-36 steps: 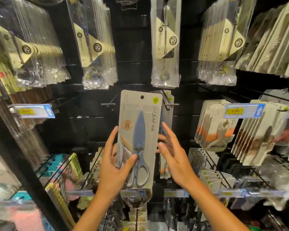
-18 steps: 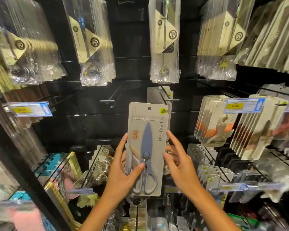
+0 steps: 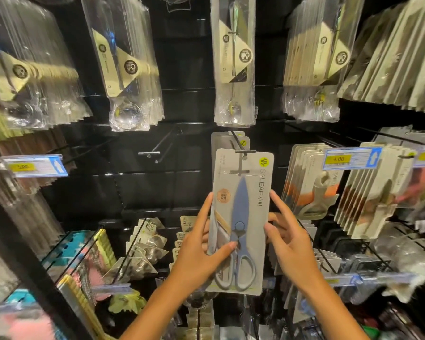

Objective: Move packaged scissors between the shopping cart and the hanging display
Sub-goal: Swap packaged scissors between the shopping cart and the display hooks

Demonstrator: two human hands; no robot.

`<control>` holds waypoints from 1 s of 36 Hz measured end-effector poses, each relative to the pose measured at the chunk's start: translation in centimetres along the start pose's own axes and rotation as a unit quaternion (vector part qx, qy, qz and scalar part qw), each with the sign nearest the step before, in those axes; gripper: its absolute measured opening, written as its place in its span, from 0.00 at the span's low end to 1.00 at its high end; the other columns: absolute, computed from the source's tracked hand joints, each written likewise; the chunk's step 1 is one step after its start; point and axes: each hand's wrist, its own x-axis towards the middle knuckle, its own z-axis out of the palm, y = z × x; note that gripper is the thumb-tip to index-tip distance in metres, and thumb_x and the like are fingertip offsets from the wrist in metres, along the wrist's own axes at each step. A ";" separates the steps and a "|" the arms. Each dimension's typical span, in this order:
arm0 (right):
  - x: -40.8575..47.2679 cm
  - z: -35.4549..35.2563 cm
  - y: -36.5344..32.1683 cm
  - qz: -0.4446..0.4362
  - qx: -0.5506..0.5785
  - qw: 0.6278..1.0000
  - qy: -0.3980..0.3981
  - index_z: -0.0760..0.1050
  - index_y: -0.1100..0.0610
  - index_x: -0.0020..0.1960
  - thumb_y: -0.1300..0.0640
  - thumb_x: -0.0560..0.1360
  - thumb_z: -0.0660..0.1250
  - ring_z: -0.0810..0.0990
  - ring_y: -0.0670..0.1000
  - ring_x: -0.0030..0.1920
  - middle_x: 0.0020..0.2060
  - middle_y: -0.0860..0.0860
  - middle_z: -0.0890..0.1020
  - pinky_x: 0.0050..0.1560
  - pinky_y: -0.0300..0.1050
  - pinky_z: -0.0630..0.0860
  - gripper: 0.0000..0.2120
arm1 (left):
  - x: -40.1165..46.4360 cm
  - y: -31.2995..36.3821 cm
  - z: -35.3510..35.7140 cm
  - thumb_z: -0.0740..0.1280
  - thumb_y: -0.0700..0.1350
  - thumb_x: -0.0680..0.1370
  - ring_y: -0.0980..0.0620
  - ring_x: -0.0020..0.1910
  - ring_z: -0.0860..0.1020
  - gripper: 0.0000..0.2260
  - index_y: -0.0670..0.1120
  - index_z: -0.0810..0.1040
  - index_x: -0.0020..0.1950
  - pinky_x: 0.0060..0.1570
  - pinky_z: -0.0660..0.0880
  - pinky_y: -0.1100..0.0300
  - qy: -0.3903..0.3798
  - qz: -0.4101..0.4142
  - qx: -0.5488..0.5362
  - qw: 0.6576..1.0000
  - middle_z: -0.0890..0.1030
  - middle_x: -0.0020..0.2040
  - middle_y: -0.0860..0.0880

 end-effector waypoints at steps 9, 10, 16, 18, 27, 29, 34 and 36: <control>0.3 -0.7 0.4 -0.005 -0.006 0.999 -0.037 0.60 0.42 0.78 0.65 0.83 0.60 0.83 0.42 0.55 0.55 0.39 0.83 0.50 0.32 0.79 0.29 | -0.5 -0.8 0.5 0.78 0.47 0.71 0.56 0.63 0.80 0.46 0.69 0.52 0.78 0.60 0.80 0.50 0.028 0.003 -0.005 1.000 0.78 0.67 0.56; 0.3 -0.6 0.5 -0.004 -0.007 0.999 -0.040 0.60 0.42 0.78 0.65 0.83 0.60 0.83 0.43 0.55 0.55 0.39 0.84 0.50 0.32 0.79 0.30 | -0.6 -0.9 0.6 0.78 0.46 0.71 0.56 0.63 0.80 0.47 0.68 0.52 0.78 0.60 0.80 0.51 0.028 0.001 -0.003 1.000 0.78 0.67 0.56; 1.0 -0.5 1.2 -0.006 -0.001 0.999 -0.044 0.59 0.41 0.78 0.65 0.83 0.60 0.83 0.42 0.55 0.55 0.38 0.83 0.49 0.32 0.79 0.29 | 0.2 -1.5 0.7 0.78 0.44 0.72 0.55 0.64 0.79 0.45 0.67 0.53 0.78 0.61 0.79 0.50 0.031 -0.008 -0.005 0.999 0.77 0.69 0.57; 1.6 -0.5 1.6 -0.005 -0.008 0.999 -0.047 0.58 0.40 0.78 0.63 0.84 0.59 0.83 0.43 0.56 0.55 0.38 0.83 0.50 0.35 0.81 0.29 | 0.8 -1.6 0.7 0.77 0.46 0.73 0.56 0.66 0.78 0.45 0.68 0.53 0.78 0.63 0.78 0.49 0.026 -0.013 0.000 1.000 0.76 0.70 0.57; 4.7 1.1 4.2 -0.007 -0.043 0.993 -0.113 0.40 0.26 0.76 0.55 0.83 0.62 0.72 0.47 0.72 0.76 0.40 0.65 0.71 0.59 0.71 0.39 | 3.9 -2.8 0.2 0.72 0.46 0.78 0.64 0.66 0.75 0.43 0.65 0.45 0.80 0.56 0.74 0.72 -0.028 -0.050 0.038 0.998 0.70 0.74 0.55; 5.6 1.4 4.7 -0.011 -0.043 0.992 -0.118 0.37 0.28 0.76 0.55 0.83 0.63 0.66 0.46 0.76 0.79 0.40 0.59 0.75 0.59 0.67 0.41 | 4.8 -3.0 0.0 0.71 0.43 0.79 0.66 0.66 0.74 0.42 0.62 0.45 0.80 0.55 0.75 0.72 -0.037 -0.054 0.034 0.997 0.70 0.74 0.54; 8.2 2.3 5.5 -0.017 -0.068 0.991 -0.115 0.32 0.32 0.77 0.51 0.82 0.65 0.59 0.48 0.79 0.81 0.42 0.52 0.76 0.61 0.64 0.45 | 7.6 -3.6 -0.3 0.70 0.40 0.79 0.73 0.62 0.73 0.43 0.60 0.43 0.81 0.51 0.75 0.73 -0.049 -0.062 0.045 0.996 0.67 0.76 0.50; 9.4 2.6 6.0 -0.019 -0.082 0.990 -0.115 0.30 0.34 0.77 0.52 0.81 0.66 0.57 0.48 0.80 0.81 0.45 0.52 0.77 0.61 0.63 0.47 | 8.6 -3.7 -0.3 0.70 0.40 0.79 0.71 0.60 0.74 0.44 0.60 0.42 0.80 0.51 0.75 0.74 -0.051 -0.064 0.056 0.995 0.66 0.77 0.50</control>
